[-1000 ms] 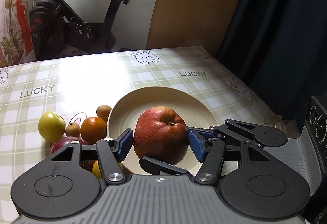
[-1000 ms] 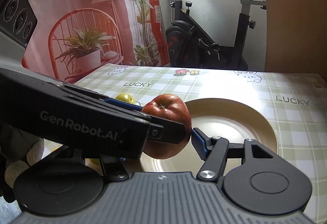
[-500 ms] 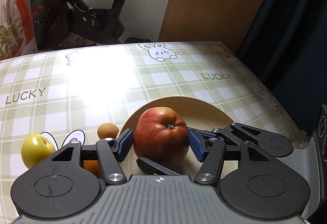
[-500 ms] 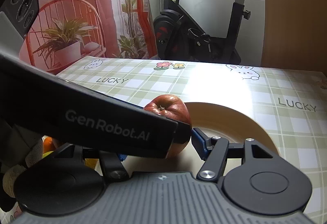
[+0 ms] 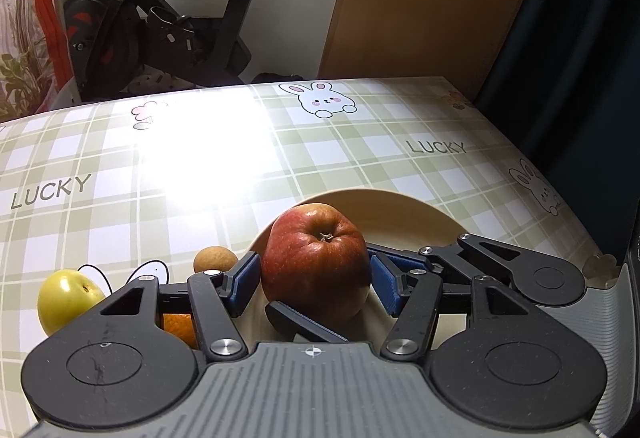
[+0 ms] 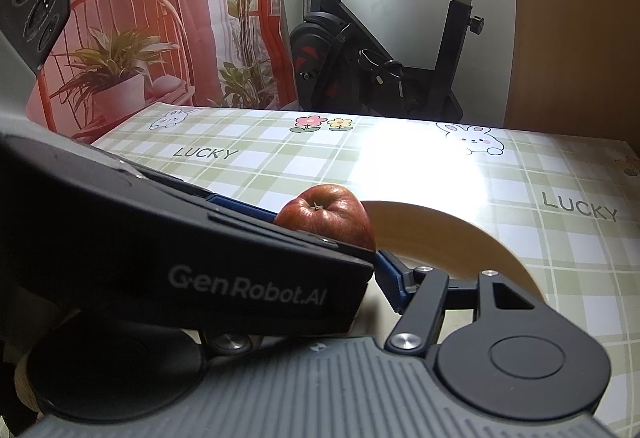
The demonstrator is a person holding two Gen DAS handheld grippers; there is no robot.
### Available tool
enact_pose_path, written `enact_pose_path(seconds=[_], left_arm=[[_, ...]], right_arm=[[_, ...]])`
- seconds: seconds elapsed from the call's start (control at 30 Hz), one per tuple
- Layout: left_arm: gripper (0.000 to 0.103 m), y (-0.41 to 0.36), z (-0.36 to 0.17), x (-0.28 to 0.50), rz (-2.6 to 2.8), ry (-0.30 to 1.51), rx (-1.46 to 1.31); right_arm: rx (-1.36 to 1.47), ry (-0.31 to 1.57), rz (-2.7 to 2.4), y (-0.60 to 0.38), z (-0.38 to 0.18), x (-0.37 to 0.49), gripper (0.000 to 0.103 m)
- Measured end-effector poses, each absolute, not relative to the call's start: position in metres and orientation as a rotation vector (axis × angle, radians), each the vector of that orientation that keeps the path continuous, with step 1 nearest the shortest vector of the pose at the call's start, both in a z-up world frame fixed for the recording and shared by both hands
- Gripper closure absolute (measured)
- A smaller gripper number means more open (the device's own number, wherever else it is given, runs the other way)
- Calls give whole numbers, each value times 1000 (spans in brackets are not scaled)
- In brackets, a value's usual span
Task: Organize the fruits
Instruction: 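Carry the red apple with the left tool onto the cream plate and release, then move the left tool back to the yellow lemon and close on it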
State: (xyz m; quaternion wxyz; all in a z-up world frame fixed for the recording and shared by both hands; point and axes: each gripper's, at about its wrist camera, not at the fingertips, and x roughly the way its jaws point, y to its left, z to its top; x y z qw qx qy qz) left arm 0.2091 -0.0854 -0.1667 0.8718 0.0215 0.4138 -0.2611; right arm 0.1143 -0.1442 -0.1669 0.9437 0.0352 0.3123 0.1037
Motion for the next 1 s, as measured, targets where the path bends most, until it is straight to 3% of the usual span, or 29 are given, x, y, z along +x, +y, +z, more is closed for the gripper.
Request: enact_pose_path(seconds=[0.5, 1.0], left_arm=[[35, -77, -139, 176, -519, 756, 83], [35, -33, -96, 111, -411, 605, 131]], right_arm=[[120, 616, 151, -147, -144, 87, 24], [175, 569, 142, -129, -120, 40, 24]])
